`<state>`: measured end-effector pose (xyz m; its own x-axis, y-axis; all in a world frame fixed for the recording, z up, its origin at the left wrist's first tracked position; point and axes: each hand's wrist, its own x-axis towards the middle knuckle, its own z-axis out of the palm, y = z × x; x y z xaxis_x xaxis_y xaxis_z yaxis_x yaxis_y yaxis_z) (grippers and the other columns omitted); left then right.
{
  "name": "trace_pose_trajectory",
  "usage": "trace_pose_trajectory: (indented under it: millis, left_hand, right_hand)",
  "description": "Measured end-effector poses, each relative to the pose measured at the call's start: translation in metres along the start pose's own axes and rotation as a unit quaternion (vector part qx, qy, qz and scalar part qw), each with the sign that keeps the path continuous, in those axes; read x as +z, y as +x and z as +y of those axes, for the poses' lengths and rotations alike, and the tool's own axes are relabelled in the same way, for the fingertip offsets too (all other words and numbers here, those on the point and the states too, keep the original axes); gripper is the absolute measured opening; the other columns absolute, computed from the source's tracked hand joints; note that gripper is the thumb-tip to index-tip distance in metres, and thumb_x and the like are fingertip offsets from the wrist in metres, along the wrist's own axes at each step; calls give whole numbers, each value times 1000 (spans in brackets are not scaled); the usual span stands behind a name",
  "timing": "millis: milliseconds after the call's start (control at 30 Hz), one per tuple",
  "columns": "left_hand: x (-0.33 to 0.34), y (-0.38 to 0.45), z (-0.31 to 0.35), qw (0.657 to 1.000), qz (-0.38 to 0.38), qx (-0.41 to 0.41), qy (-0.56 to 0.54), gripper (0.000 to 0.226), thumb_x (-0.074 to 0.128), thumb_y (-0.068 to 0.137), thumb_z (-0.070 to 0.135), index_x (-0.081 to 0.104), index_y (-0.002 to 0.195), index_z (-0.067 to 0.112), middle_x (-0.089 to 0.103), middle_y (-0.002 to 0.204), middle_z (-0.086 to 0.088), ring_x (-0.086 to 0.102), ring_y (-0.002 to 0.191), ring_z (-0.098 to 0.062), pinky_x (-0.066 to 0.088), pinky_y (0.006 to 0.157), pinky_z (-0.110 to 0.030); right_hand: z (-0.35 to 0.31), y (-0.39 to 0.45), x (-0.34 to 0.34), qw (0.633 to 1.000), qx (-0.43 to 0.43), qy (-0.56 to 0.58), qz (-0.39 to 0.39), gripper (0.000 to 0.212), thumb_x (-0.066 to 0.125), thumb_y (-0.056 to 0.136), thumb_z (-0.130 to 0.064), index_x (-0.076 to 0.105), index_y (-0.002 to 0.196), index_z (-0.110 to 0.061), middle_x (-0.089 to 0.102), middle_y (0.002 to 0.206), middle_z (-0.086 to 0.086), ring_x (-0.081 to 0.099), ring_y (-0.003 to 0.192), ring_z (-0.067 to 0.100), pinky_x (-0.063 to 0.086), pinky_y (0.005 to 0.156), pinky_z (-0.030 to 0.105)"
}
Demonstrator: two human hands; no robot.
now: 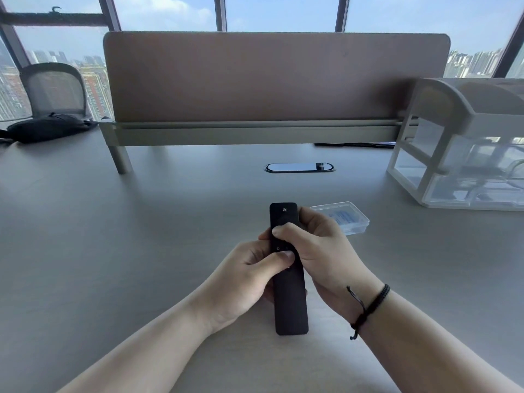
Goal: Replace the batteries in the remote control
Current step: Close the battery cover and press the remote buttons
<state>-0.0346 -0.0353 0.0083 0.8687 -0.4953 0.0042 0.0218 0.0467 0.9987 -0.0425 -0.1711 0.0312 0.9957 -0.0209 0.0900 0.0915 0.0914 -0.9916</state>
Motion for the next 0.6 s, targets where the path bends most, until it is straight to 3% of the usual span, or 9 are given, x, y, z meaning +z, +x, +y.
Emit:
trace_pose_trajectory:
  millis: [100, 233, 333, 600]
  left_hand:
    - [0, 0, 1, 1000, 3, -1, -6, 23, 54, 98, 17, 72, 87, 10, 73, 76, -9, 73, 75, -30, 55, 68, -40]
    - [-2, 1, 1, 1000, 14, -1, -9, 25, 50, 100, 17, 67, 96, -1, 74, 75, -17, 72, 75, -31, 51, 73, -45]
    - [-1, 1, 3, 1000, 18, 0, -14, 23, 47, 100, 14, 67, 93, 4, 74, 74, -14, 72, 73, -29, 53, 69, -41]
    - [-1, 2, 3, 1000, 15, -2, -20, 24, 51, 99, 16, 65, 101, -4, 74, 78, -11, 72, 72, -29, 55, 69, -42]
  right_hand:
    - [-3, 0, -1, 1000, 18, 10, -4, 14, 57, 91, -3, 69, 87, -7, 78, 87, 14, 69, 71, 21, 54, 60, 31]
    - [-6, -1, -3, 997, 54, 54, -11, 24, 48, 96, -7, 72, 93, -9, 78, 97, 19, 69, 82, 30, 46, 78, 56]
    - [-7, -2, -1, 998, 48, 34, -8, 30, 46, 98, -6, 74, 90, -12, 79, 96, 15, 70, 83, 29, 48, 86, 66]
    - [-7, -1, -1, 997, 55, 62, -12, 28, 46, 96, -5, 73, 90, -10, 79, 95, 17, 71, 77, 25, 52, 75, 43]
